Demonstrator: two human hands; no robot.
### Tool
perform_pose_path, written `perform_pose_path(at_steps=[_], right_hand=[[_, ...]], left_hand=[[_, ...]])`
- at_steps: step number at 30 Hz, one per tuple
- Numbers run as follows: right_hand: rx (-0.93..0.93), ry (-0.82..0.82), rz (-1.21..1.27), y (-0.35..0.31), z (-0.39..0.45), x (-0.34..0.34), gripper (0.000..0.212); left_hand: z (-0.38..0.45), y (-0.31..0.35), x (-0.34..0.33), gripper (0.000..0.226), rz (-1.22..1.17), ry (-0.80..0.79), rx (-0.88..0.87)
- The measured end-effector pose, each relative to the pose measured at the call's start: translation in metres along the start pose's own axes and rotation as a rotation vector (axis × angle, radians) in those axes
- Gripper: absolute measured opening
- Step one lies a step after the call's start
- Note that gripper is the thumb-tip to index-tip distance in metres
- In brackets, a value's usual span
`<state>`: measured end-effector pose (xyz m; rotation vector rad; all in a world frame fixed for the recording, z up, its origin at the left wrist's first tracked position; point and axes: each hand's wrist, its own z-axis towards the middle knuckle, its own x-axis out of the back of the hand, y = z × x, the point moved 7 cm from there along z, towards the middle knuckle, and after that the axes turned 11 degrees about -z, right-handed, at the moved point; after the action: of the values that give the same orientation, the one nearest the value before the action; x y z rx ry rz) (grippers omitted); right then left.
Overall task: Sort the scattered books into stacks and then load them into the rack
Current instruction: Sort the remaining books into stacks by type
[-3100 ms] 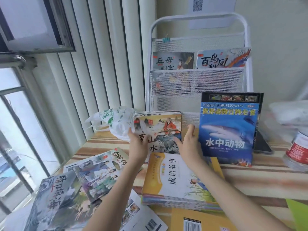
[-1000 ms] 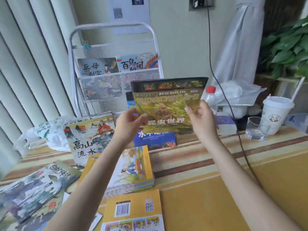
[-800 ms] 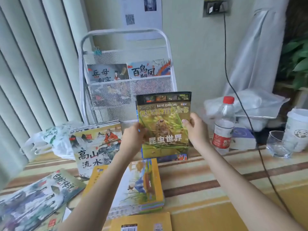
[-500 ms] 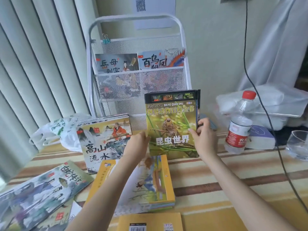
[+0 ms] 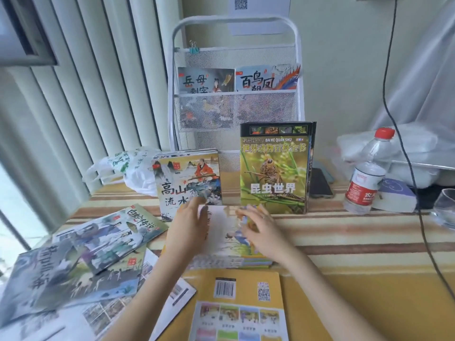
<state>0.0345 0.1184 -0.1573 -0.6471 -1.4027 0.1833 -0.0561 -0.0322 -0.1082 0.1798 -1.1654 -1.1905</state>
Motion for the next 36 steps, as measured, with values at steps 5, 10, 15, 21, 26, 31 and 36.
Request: perform_pose_path(at_steps=[5,10,15,21,26,31,36], right_hand=[[-0.049,0.072,-0.18,-0.01,-0.005,0.01,0.04],[0.025,0.63,-0.291,-0.053,-0.066,0.034,0.02],[-0.034,0.417,-0.157,-0.016,-0.109,0.019,0.026],[-0.123,0.172,0.005,0.014,-0.142,-0.007,0.029],[-0.125,0.201,0.065,0.002,-0.156,-0.018,0.028],[-0.051,0.204,0.144,-0.007,-0.157,-0.023,0.032],[0.013,0.108,0.321,-0.006,-0.159,-0.011,0.048]], left_hand=[[-0.059,-0.043,0.041,0.025,-0.162,0.098,0.197],[-0.099,-0.036,0.036,0.053,-0.299,0.061,0.3],[-0.139,-0.012,0.044,0.043,-0.039,0.064,0.225],[-0.152,0.001,0.018,0.031,-0.558,-0.222,0.55],[-0.142,-0.015,0.01,0.027,-0.982,-0.186,0.897],[-0.154,0.001,0.0,0.02,-1.174,-0.37,0.98],[-0.154,0.006,0.001,0.021,-0.944,-0.317,0.906]])
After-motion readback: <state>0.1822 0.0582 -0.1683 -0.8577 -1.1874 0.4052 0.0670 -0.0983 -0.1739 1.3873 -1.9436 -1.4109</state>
